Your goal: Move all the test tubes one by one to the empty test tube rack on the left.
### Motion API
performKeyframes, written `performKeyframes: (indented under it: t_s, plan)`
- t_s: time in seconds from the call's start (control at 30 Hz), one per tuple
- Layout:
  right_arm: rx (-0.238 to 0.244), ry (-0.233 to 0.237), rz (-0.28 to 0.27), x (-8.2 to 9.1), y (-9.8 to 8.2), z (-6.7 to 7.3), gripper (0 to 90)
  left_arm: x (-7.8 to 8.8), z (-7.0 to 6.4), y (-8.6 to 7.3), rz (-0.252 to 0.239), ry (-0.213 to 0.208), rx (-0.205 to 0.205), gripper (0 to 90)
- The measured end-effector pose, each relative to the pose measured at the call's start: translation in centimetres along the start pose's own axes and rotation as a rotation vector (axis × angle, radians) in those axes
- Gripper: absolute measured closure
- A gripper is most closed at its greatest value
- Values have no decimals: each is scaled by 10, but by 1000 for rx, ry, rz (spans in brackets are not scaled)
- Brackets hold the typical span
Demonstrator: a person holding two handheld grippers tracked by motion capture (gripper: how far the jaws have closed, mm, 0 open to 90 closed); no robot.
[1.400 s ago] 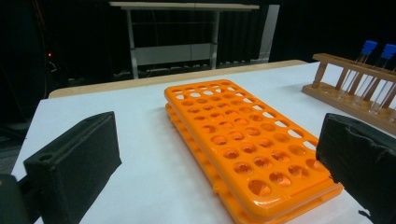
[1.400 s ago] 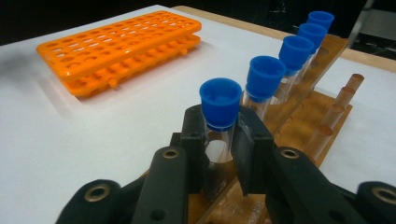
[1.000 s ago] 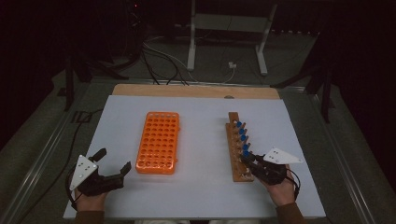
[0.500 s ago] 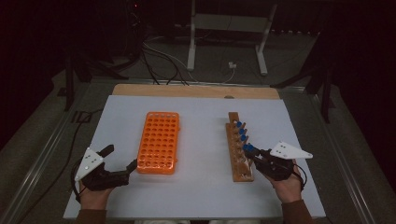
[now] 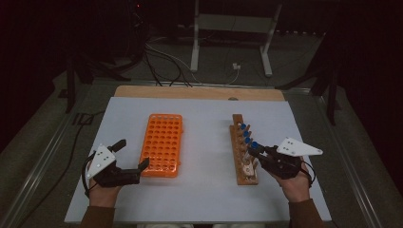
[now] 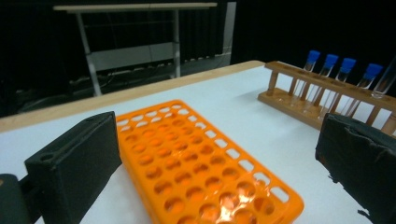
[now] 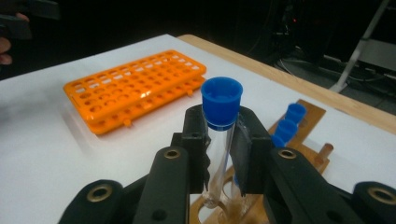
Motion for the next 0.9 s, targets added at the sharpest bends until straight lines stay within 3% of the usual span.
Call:
performKeyframes:
  t_s: [0.17,0.37,0.63,0.77,0.9]
  plan:
    - [-3,20,-19,-1,8,3,766,-6,-8,7,-8,-34,-12,8]
    - [-17,51,-30,-13,14,7,766,-22,-27,17,45,-80,-42,7]
    - [-18,84,-21,-33,21,15,765,-39,-38,20,67,-88,-49,8]
    - [-20,99,-11,-41,25,19,765,-48,-47,20,81,-142,-71,17]
    - [-24,112,-7,-49,30,23,765,-53,-52,22,86,-162,-85,17]
Point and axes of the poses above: each handheld gripper's, and its own axes: x roughly backward along the jaws, y roughly out of its top, z roughly to its left, the point moved 4 cm from there along -x, roughly forward along the jaws, and after that the axes turned 7 degrees about z, right-handed, at the moved point
